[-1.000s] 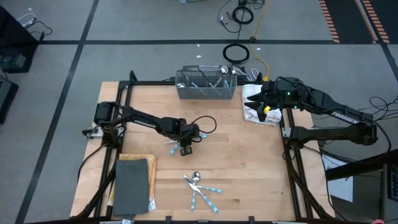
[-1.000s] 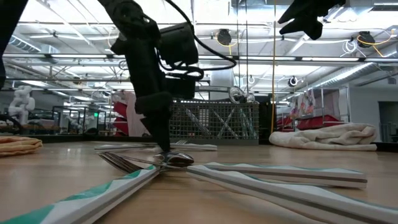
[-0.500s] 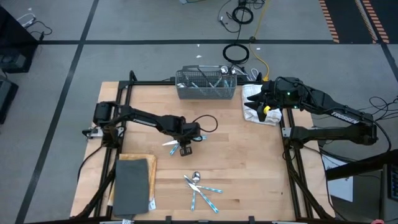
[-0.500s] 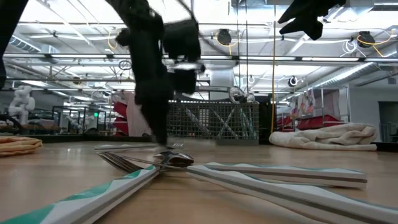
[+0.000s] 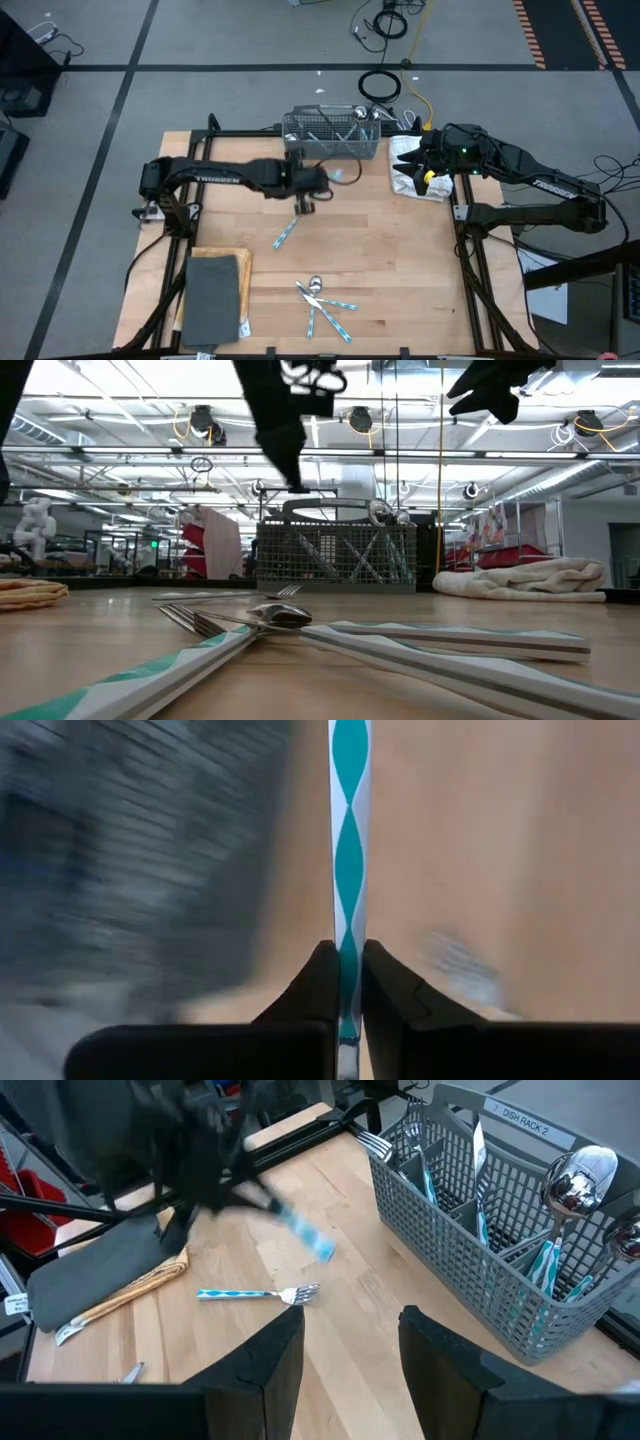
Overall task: Sort silverware
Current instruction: Put the top blue table knife into the gray silverware rack
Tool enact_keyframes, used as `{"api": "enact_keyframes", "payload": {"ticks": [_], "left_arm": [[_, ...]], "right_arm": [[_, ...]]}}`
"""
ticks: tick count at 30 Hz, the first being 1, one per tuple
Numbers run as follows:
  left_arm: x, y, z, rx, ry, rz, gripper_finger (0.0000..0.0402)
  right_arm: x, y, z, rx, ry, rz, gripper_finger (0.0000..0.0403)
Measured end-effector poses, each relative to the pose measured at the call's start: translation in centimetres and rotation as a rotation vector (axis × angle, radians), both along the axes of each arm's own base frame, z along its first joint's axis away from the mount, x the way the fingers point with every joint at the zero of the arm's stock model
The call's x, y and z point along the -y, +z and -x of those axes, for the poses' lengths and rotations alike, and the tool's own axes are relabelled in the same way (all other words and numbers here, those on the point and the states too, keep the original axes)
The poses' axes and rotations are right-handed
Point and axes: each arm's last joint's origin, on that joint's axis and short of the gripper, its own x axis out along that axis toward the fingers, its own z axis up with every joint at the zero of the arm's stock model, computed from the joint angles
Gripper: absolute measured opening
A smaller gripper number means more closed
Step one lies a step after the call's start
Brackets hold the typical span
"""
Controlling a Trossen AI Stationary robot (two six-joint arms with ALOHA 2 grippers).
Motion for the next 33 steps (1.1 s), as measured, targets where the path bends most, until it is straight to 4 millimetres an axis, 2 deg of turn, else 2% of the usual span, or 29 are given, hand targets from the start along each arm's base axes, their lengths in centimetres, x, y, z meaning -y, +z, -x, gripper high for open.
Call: {"api": "enact_keyframes", "payload": {"ticks": [5,8,10,15,22,28,31,33], "left_arm": [[-3.1,4.4,-0.1,-0.072,0.0,-0.343,0.0022],[-4.8,6.9,0.2,-0.187,-0.004,-0.541,0.0022],[-5.9,8.0,0.4,-0.282,-0.03,-0.627,0.0022],[-8.9,8.8,0.4,-0.498,-0.148,-0.756,0.0022],[-12.2,8.1,-1.1,-0.827,-0.388,-0.895,0.0022],[-13.2,8.1,-2.2,-0.797,-0.68,-0.991,0.0022],[-13.1,8.6,-2.8,-0.787,-0.875,-1.102,0.0022],[-13.1,9.1,-3.1,-0.777,-0.938,-1.197,0.0022]], "right_arm": [[0.0,0.0,0.0,0.0,0.0,0.0,0.0153],[0.0,0.0,0.0,-0.002,0.004,0.006,0.0153],[0.0,0.0,0.0,-0.003,0.005,0.01,0.0153],[0.0,0.0,0.0,-0.006,0.011,0.02,0.0153],[0.0,0.0,0.0,0.0,-0.001,-0.002,0.0153],[0.0,0.0,0.0,0.012,-0.022,-0.04,0.0153],[0.0,0.0,0.0,0.016,-0.03,-0.055,0.0153],[0.0,0.0,0.0,0.019,-0.035,-0.064,0.0153]]}}
